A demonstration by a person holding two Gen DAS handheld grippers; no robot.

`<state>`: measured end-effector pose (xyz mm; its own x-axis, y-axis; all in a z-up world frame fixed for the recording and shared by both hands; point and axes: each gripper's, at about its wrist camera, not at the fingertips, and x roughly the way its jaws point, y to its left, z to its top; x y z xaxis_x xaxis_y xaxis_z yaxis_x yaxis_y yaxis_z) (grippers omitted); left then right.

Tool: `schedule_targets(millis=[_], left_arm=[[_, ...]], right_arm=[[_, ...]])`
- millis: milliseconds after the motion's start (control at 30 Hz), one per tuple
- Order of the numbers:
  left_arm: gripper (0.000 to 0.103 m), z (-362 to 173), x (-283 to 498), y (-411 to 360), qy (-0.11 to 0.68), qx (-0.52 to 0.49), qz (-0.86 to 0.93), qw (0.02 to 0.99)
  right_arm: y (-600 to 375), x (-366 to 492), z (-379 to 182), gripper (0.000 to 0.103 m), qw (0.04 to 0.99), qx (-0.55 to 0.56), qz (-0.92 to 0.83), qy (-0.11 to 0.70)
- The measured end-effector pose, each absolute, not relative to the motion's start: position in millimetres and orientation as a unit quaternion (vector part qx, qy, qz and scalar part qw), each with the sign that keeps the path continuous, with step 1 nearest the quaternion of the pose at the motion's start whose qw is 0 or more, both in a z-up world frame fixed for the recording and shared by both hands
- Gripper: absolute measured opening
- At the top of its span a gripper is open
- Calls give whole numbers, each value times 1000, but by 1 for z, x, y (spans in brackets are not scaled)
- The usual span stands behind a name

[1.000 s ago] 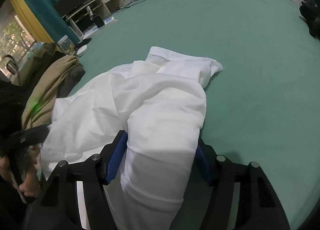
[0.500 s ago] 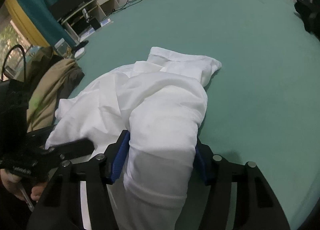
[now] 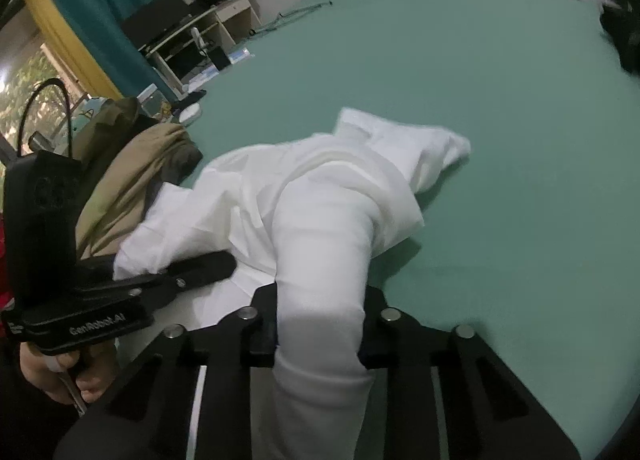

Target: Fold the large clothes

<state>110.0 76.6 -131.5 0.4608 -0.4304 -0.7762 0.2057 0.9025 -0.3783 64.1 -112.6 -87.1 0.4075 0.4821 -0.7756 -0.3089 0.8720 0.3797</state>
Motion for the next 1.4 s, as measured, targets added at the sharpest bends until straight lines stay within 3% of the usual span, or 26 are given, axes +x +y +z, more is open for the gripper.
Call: schedule_targets(millis=[700, 900, 1067, 1133, 1200, 1233, 1300, 1400], left_arm=[[16, -10, 62, 159, 360, -145, -153, 909], [16, 4, 48, 186, 358, -127, -110, 919], [17, -41, 61, 202, 417, -139, -86, 894], [19, -66, 70, 203, 444, -144, -84, 880], [28, -99, 81, 205, 488, -156, -79, 855], [30, -108, 85, 205, 501, -157, -75, 848], [45, -122, 88, 205, 516, -153, -64, 840], [55, -129, 89, 203, 519, -137, -58, 842]], right_arm=[[-36, 47, 36, 18, 876, 61, 301, 372], [-9, 52, 31, 18, 864, 93, 332, 366], [3, 59, -16, 19, 841, 124, 332, 408], [3, 61, -43, 19, 830, 134, 324, 435], [-1, 65, -72, 20, 820, 139, 303, 464], [-5, 67, -84, 24, 817, 144, 292, 476], [-17, 70, -107, 34, 811, 153, 267, 498], [-32, 76, -118, 46, 807, 163, 263, 503]])
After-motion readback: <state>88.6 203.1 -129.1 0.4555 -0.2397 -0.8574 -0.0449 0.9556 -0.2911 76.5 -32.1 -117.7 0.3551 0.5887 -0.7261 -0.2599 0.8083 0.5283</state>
